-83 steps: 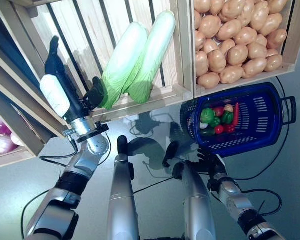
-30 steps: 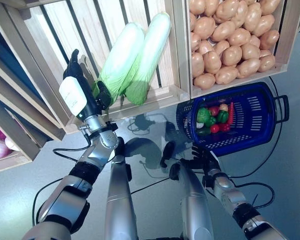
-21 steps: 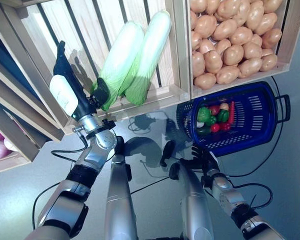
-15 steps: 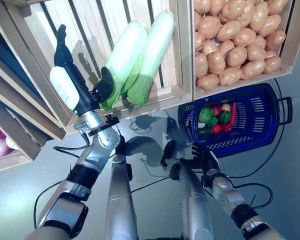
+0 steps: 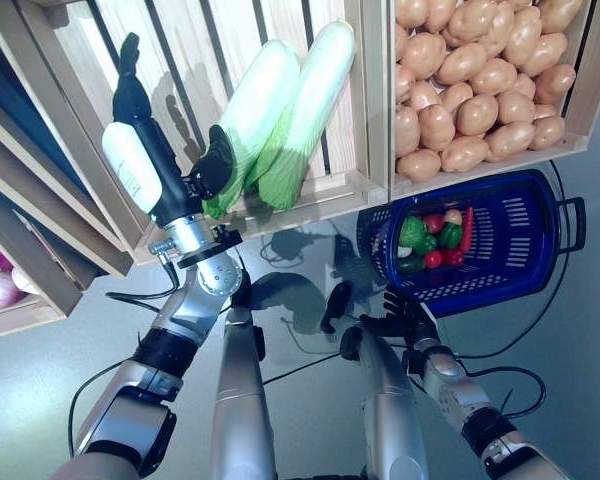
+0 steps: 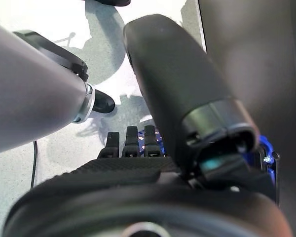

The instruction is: Put vegetables into the basket

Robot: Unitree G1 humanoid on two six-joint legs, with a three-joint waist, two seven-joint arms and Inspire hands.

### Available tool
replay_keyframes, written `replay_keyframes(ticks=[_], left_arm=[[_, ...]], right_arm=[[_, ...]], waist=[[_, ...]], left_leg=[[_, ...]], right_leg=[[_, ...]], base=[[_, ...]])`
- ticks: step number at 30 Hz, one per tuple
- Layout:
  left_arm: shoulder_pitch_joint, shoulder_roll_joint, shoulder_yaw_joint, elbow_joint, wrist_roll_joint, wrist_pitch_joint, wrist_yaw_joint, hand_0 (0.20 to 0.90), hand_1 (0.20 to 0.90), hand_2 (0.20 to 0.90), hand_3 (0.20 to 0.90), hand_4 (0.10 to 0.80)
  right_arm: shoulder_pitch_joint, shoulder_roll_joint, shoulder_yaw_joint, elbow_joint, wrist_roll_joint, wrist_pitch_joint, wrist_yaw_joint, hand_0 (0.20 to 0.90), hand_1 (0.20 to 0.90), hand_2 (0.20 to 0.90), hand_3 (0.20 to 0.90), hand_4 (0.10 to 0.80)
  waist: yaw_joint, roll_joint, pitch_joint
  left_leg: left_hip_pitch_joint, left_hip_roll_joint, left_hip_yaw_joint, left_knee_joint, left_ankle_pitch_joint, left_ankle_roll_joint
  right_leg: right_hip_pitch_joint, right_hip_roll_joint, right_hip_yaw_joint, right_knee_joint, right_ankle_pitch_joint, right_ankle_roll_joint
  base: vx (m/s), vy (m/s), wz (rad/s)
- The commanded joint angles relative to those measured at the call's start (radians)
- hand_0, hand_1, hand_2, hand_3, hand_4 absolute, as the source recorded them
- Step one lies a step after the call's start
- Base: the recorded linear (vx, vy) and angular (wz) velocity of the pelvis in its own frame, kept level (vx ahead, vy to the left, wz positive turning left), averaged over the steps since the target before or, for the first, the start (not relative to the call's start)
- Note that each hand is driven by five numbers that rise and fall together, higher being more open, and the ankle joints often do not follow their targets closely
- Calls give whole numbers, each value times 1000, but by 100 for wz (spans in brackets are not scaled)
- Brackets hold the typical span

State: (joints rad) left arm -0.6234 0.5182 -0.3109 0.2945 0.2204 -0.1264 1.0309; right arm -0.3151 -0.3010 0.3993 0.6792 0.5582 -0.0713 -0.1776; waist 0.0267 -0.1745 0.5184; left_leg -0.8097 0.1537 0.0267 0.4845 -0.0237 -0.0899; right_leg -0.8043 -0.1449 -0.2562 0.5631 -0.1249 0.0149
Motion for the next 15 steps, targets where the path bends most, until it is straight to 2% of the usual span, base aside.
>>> replay_keyframes(ticks=[1, 9, 15], left_arm=[[-23, 11, -12, -130, 48, -62, -49, 900, 900, 900, 900, 800], [-22, 42, -54, -116, 23, -35, -140, 900, 900, 900, 900, 800], [-9, 39, -65, -106, -9, -26, -182, 900, 900, 900, 900, 800]], right_arm=[[53, -48, -35, -65, 29, -13, -57, 900, 900, 900, 900, 800], [44, -57, -35, -73, 31, 2, -68, 900, 900, 900, 900, 800], [40, -58, -38, -68, 23, 6, -66, 900, 900, 900, 900, 800]], waist=[[7, 53, 2], [8, 61, 2], [10, 66, 2]], left_leg=[[-27, -23, -13, 6, -3, 11], [-30, -24, -11, 7, -2, 12], [-31, -25, -10, 5, 1, 11]], right_leg=[[78, -19, 4, -37, 23, 36], [75, -20, 6, -37, 24, 36], [71, -24, 4, -36, 26, 39]], base=[[0, 0, 0], [0, 0, 0], [0, 0, 0]])
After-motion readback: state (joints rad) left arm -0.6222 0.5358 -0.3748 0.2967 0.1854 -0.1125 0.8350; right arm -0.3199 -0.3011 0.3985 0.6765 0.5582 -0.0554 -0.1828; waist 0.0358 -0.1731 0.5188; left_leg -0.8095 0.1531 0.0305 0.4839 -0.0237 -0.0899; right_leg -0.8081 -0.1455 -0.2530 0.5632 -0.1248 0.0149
